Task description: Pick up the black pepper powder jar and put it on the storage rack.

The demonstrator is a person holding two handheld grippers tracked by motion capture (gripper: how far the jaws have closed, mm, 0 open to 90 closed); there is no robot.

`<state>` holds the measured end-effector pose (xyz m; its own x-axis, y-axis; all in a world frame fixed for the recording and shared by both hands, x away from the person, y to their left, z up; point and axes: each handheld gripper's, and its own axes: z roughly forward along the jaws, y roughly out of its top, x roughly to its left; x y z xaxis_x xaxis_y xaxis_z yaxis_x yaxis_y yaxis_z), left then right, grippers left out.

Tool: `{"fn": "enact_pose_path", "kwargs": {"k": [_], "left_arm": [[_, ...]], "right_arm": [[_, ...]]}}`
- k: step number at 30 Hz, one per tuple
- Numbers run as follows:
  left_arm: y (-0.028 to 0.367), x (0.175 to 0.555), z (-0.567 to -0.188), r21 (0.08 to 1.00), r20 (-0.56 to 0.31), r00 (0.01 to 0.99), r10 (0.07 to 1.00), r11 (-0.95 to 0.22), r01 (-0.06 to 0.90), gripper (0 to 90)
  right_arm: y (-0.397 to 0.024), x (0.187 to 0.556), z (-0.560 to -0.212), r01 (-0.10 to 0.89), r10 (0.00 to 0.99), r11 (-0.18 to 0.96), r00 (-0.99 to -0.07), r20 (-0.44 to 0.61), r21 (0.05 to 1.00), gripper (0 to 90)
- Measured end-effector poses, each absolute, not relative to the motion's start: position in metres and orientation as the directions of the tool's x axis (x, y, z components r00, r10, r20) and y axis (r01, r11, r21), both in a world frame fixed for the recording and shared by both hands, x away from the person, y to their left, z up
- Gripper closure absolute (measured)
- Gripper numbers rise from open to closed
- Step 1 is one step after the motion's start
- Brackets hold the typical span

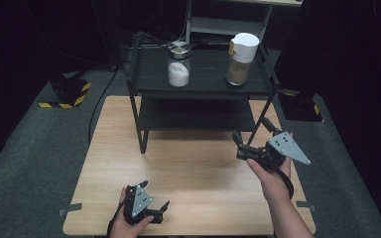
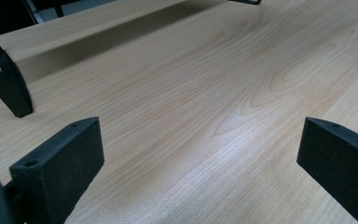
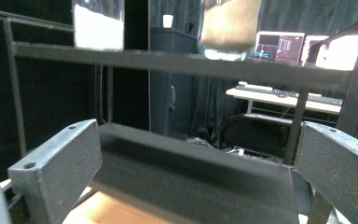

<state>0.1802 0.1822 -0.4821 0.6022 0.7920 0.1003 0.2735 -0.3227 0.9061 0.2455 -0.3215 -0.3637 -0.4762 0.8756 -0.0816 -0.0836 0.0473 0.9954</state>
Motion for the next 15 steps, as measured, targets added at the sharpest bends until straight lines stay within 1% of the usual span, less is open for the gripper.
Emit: {"fn": "enact_pose_path", "kwargs": {"k": [9, 15], "left_arm": [[0.182, 0.18, -0.483, 0.908, 0.107, 0.607, 0.787, -0.327, 0.263, 0.7], [0.183, 0.18, -0.484, 0.91, 0.103, 0.609, 0.786, -0.322, 0.261, 0.7]], "right_arm": [[-0.33, 0.231, -0.391, -0.062, 0.865, 0.062, -0.495, -0.085, 0.996, 0.1], [-0.336, 0.223, -0.413, -0.026, 0.863, 0.082, -0.497, -0.084, 0.996, 0.1]]}}
